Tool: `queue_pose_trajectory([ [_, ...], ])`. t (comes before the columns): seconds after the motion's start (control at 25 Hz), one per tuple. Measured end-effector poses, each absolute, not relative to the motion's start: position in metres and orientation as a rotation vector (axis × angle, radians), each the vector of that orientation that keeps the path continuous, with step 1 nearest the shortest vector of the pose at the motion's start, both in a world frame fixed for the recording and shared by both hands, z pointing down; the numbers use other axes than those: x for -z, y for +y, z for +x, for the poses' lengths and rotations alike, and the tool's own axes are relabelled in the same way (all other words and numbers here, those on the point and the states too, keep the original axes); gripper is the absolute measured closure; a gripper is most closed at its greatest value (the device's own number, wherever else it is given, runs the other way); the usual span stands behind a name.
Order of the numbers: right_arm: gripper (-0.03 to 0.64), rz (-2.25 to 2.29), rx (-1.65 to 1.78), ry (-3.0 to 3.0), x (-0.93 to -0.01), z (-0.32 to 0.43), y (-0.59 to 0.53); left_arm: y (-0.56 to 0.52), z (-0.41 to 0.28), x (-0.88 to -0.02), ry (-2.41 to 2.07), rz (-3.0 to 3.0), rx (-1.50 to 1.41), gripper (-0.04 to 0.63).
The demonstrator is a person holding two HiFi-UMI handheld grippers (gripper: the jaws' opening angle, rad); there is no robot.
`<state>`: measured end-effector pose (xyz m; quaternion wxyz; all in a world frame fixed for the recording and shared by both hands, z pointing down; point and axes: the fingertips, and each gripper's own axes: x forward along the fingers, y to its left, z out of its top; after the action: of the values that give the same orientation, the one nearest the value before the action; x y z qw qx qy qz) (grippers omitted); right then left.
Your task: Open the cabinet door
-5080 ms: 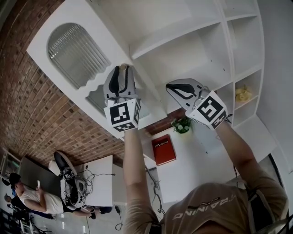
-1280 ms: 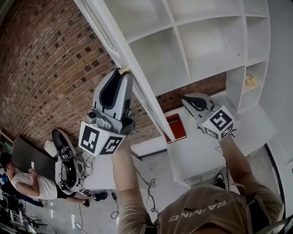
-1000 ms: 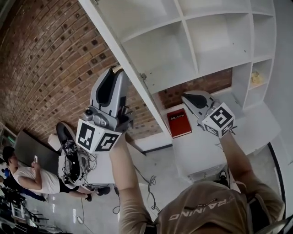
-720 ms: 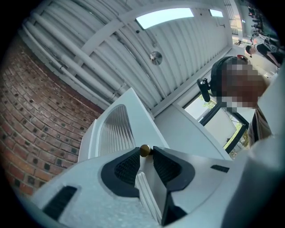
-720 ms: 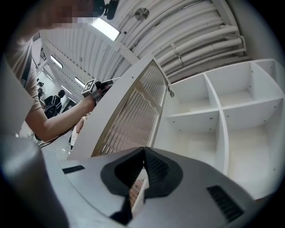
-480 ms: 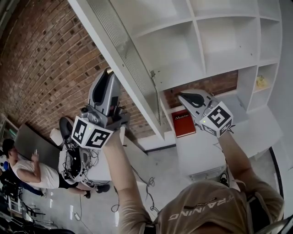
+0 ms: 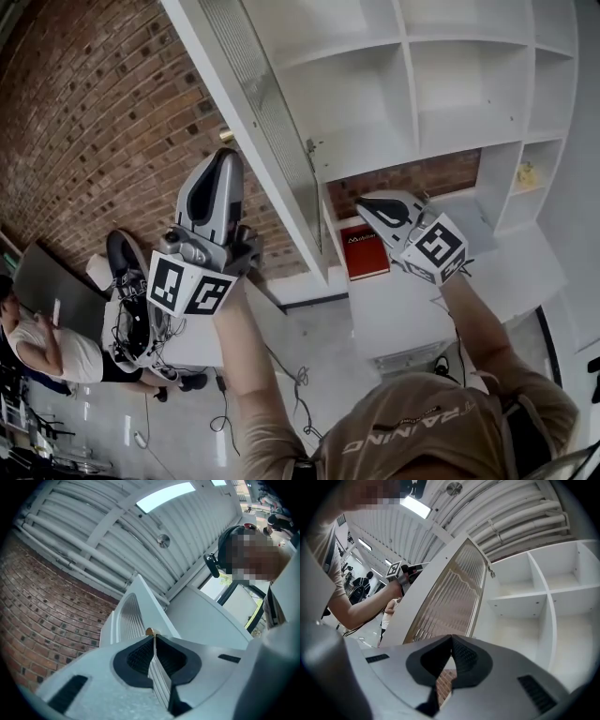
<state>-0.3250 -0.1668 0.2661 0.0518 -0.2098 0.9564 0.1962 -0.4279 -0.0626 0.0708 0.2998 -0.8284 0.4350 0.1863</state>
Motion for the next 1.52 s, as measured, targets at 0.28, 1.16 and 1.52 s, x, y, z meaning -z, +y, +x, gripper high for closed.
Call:
queue_pose_trajectory([
  [0.28, 0.604, -0.604, -0.571, 2.969, -0.288, -0.317, -0.168, -0.056, -0.428, -0.081, 1.270, -2.115, -0.536, 0.586],
  [1.16, 0.604, -0.356, -0.387, 2.978, -0.331, -0.184, -0.163, -0.046, -0.309, -0.169, 1.753, -2.017, -0.333, 0.586],
  [1.52, 0.604, -0.451, -0.308, 2.958, -0.352, -0.136, -0.174, -0.101, -0.254, -0.265, 1.874, -2.150, -0.134, 0.586],
])
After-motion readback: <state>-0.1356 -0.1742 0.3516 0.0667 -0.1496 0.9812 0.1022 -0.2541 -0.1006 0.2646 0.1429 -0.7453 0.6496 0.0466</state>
